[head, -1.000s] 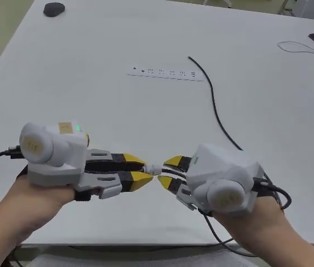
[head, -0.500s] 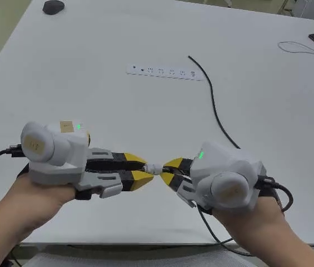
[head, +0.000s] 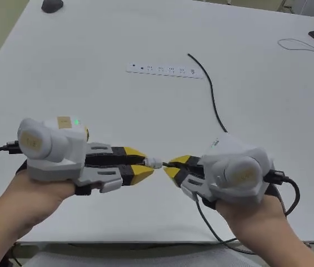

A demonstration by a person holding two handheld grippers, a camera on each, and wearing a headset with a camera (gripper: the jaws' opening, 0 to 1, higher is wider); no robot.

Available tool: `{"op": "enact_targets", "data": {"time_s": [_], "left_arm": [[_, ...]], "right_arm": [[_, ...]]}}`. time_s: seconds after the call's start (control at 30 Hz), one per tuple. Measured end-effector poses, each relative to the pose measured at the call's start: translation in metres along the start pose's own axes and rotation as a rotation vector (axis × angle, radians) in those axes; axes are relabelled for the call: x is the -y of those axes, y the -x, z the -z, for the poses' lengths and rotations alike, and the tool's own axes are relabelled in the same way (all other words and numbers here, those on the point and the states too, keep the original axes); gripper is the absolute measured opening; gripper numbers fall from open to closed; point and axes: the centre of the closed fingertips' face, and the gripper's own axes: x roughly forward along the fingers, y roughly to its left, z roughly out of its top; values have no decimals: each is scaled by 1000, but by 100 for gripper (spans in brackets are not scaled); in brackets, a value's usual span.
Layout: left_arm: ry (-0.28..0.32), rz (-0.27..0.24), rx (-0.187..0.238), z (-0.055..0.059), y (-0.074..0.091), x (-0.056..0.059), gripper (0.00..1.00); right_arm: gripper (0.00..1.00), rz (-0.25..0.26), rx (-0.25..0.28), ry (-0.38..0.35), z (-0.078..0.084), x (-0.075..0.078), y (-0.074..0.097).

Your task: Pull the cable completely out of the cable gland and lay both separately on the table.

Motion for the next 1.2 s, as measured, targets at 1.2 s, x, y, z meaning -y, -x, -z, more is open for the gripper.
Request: {"op": "enact_targets", "data": {"time_s": [1.2], "left_arm": [[-13, 0, 32, -10, 5, 1, 15]], "right_arm": [[2, 23, -31, -798, 83, 34, 4]]}}
